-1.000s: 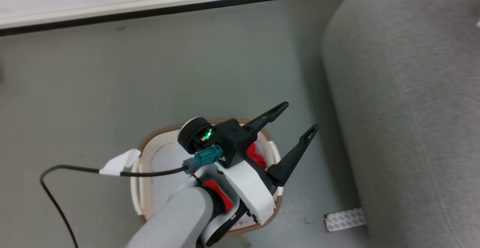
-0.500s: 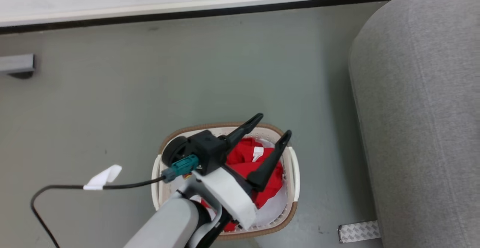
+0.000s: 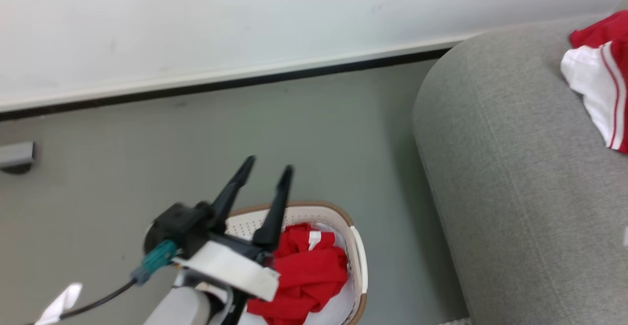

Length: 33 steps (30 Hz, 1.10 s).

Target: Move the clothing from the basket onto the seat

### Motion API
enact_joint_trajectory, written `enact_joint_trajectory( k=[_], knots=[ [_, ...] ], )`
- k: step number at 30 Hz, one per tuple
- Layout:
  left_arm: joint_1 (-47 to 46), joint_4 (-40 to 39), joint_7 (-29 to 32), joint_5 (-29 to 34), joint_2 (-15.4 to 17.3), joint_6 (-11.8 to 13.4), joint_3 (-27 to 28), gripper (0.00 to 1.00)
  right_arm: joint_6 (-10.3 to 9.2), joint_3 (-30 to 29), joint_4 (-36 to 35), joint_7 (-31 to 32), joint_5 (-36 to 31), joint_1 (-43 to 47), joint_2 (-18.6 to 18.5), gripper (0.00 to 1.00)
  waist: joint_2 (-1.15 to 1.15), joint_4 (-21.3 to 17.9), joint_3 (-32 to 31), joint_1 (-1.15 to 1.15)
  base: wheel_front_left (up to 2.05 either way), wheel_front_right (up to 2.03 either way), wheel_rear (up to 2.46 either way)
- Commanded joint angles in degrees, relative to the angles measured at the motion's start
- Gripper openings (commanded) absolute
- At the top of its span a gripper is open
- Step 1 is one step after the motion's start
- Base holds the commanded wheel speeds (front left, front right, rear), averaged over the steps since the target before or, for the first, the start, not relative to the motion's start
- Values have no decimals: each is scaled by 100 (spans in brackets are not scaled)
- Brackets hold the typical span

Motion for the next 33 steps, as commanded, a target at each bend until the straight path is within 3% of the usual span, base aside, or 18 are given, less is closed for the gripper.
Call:
enact_joint_trajectory(
  k=[1, 7, 14, 21, 33],
  knots=[
    [165, 25, -108, -10, 75, 48, 76, 100, -14, 100, -268, -19, 19, 217, 73, 100, 0, -86, -210, 0, 0, 0, 0],
    [746, 212, -417, 53, 269, 285, 414, 100, -14, 820, -1221, -18, -135, 992, 363, 100, 0, 26, -585, 0, 0, 0, 0],
    [1471, 204, -525, 271, 100, 536, 1023, 100, -14, 1568, -1365, -11, -225, 1618, 575, 100, 0, 325, -998, 0, 0, 0, 0],
    [2227, 54, -525, 692, -282, 416, 1717, 100, -14, 2037, -1144, -11, -197, 2094, 657, 100, 0, 547, -1278, 0, 0, 0, 0],
    [2677, 117, -527, 1309, -813, -163, 2421, 100, -14, 2166, -892, -12, 84, 2388, 677, 100, 0, 700, -1480, 0, 0, 0, 0]
  ],
)
